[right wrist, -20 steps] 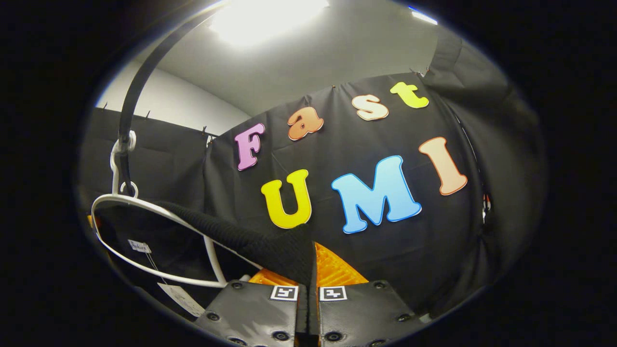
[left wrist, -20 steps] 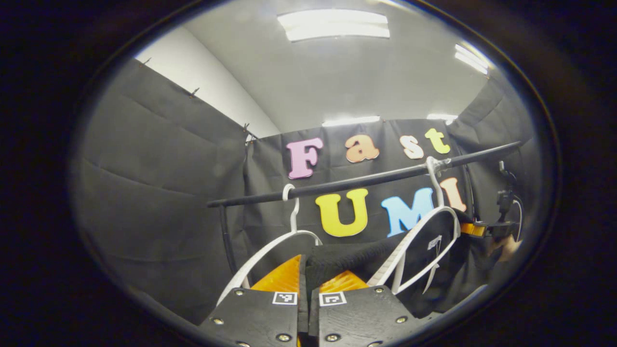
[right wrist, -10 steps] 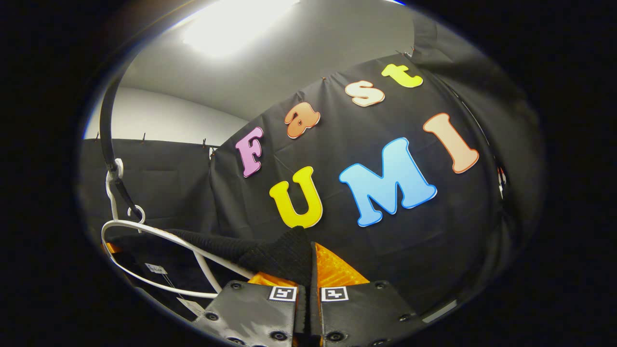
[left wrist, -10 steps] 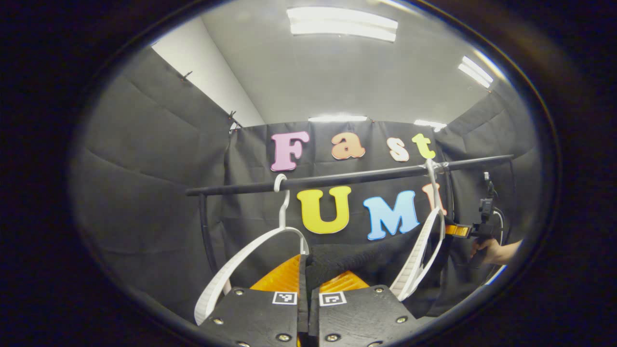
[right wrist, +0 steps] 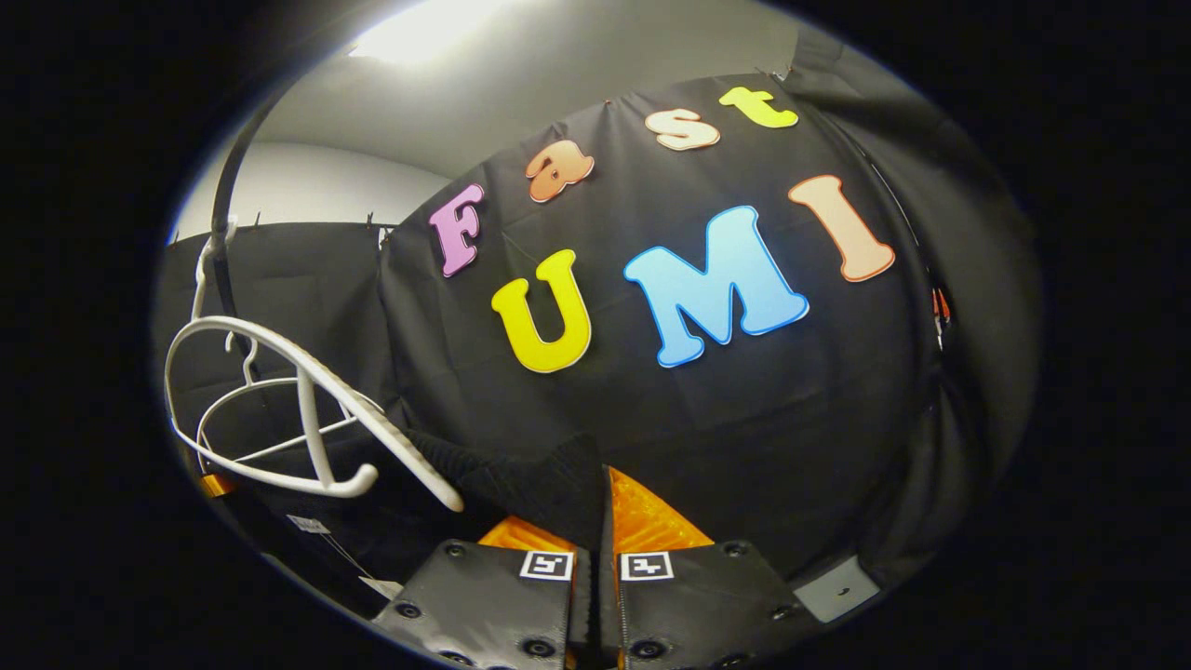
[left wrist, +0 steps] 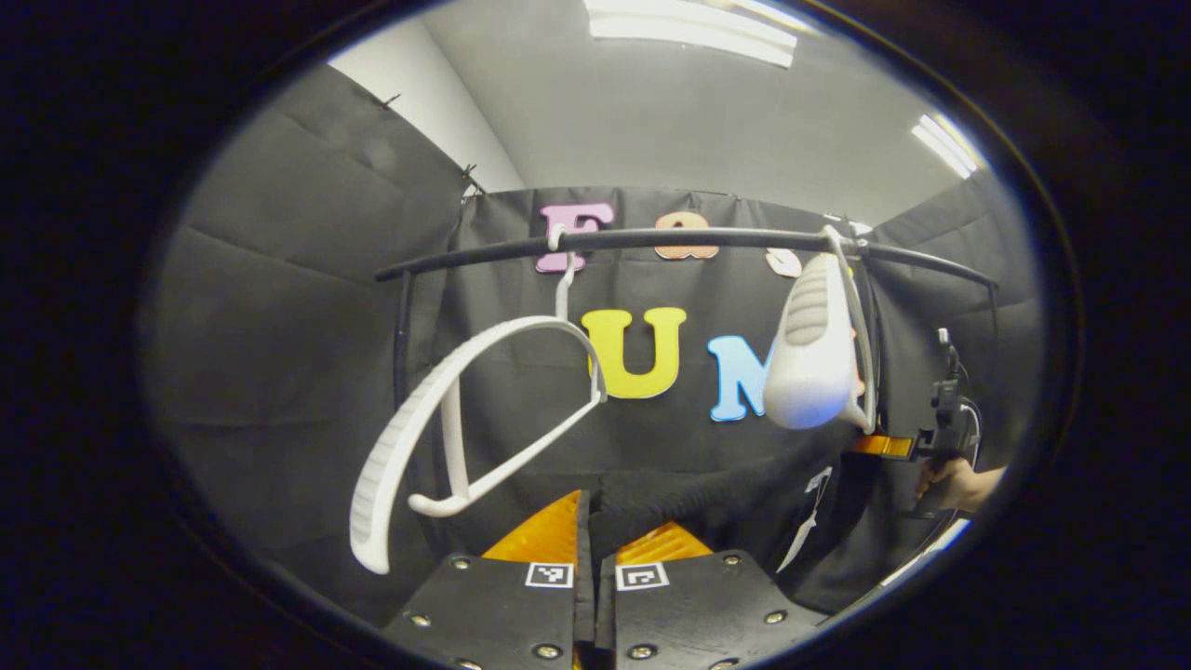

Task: Grasp the clothes on the hanger with both hands and then place them into the laundry hamper below.

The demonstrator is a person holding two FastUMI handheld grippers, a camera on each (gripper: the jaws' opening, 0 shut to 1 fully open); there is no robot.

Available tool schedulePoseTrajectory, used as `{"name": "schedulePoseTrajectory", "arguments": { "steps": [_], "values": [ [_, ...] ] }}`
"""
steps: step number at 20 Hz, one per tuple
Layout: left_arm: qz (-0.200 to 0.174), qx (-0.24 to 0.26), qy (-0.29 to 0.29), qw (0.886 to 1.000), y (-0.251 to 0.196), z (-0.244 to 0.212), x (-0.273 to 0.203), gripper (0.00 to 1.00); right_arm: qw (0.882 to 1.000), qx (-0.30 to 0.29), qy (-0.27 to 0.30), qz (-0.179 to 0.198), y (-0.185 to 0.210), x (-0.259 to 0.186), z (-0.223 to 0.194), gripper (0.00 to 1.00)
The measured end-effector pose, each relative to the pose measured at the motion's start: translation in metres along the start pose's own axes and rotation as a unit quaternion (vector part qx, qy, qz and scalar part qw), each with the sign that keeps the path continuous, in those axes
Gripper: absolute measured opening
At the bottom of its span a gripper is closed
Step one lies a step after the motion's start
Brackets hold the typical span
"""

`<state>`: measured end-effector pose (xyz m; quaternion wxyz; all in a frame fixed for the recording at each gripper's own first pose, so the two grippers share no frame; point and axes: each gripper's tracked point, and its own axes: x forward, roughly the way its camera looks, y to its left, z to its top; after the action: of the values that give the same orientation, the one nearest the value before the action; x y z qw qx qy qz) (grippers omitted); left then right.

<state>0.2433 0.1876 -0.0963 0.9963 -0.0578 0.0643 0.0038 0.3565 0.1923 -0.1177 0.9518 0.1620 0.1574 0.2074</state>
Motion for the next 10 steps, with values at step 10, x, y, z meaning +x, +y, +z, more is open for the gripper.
{"name": "schedulePoseTrajectory", "arguments": {
  "steps": [10],
  "values": [
    [-0.03, 0.026, 0.045, 0.998, -0.042, -0.063, -0.059, 0.01, 0.996, -0.023, 0.083, -0.029, -0.001, -0.073, -0.098, 0.05]
  ]
}}
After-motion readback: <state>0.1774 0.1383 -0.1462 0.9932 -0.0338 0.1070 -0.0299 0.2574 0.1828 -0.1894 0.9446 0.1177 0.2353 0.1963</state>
